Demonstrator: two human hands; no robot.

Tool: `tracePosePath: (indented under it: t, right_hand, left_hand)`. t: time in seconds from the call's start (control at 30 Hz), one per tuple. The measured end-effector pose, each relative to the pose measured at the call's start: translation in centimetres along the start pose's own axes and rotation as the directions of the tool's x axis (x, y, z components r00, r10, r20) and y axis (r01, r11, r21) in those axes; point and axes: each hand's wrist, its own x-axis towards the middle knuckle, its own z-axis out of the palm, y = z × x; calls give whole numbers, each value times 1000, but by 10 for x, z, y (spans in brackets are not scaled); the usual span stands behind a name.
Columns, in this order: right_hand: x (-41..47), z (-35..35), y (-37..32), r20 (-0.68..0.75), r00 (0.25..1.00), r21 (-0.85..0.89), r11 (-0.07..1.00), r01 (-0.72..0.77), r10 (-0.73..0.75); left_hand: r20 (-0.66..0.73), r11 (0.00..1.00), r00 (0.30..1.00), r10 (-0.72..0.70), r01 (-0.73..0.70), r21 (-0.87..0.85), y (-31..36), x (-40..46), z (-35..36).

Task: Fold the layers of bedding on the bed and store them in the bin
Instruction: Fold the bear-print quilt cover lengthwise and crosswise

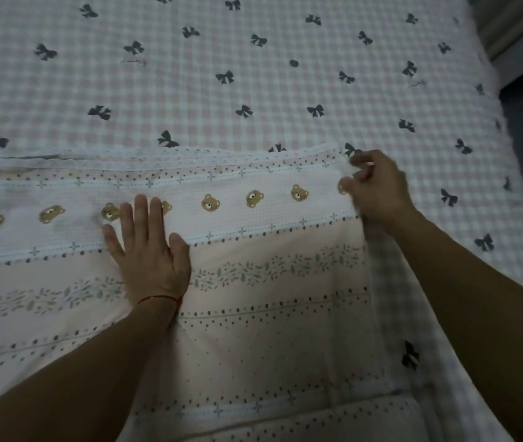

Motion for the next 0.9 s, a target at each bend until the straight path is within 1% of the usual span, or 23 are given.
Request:
tracePosePath:
  t: [0.03,0.07,0.1,0.13,0.17,0.2,0.23,0.27,0.3,0.4,0.5,0.6,0.63,0.67,0.73,0.77,0.8,0.87,0.9]
  right_hand:
    - [0,-6,1,-101,994,18,999,-30,32]
    - [-8,-8,1,-158,987,5,999,-36,36]
    - [-25,-5,5,-178,984,-31,1000,0,-5]
    - [-50,3,10,-196,973,-153,984,92,-121]
    - [-81,13,18,-157,943,-326,917,230,-293]
    - [-112,22,27,-12,890,-484,781,394,-457]
    - [-136,30,44,181,812,-568,615,547,-555]
    - [-145,34,60,338,749,-590,491,640,-570]
    - [-142,35,75,405,731,-592,451,668,-550]
    - [-125,34,97,385,807,-652,486,582,-448]
    - [-120,33,100,421,790,-608,507,610,-446]
    - [-128,22,94,440,787,-606,504,615,-432]
    - [-135,16,92,446,779,-599,500,625,-440]
    - [-147,10,92,472,756,-581,484,654,-454]
    - [-174,-6,104,600,669,-523,418,743,-438]
    - [-184,-18,114,639,665,-537,395,746,-386]
    - [-181,-30,125,632,707,-580,411,703,-318]
    - [-186,-54,139,497,855,-677,549,490,-150]
    - [-191,-61,139,435,892,-674,613,413,-123]
  left_hand:
    - [6,1000,1000,4,-4,-1,0,-1,0]
    - [12,1000,1000,5,-5,2,0,0,0]
    - [14,1000,1000,4,-4,8,0,-1,1]
    - [13,1000,1000,5,-5,14,-1,1,1]
    - [25,1000,1000,-1,1,17,-1,0,1]
    - [35,1000,999,-6,5,14,-1,0,1]
    - [39,1000,999,-7,6,18,-2,0,2]
    - [40,1000,999,-7,6,23,-2,1,1]
    - [50,1000,999,-4,3,24,-2,2,1]
    - [71,1000,997,5,-7,30,-4,3,0]
    - [156,999,988,12,-18,39,-6,5,-6]
    - [319,1000,948,5,0,-16,-12,15,-24]
    - [387,999,922,9,12,-53,-11,21,-35]
    - [442,996,897,19,23,-89,-8,24,-49]
    - [484,987,870,92,-16,-157,-1,15,-76]
    - [478,981,865,150,-72,-177,0,-1,-89]
    - [467,974,860,207,-135,-185,1,-18,-98]
    - [438,959,854,281,-232,-161,-6,-73,-116]
    - [414,958,864,286,-241,-158,-15,-101,-122]
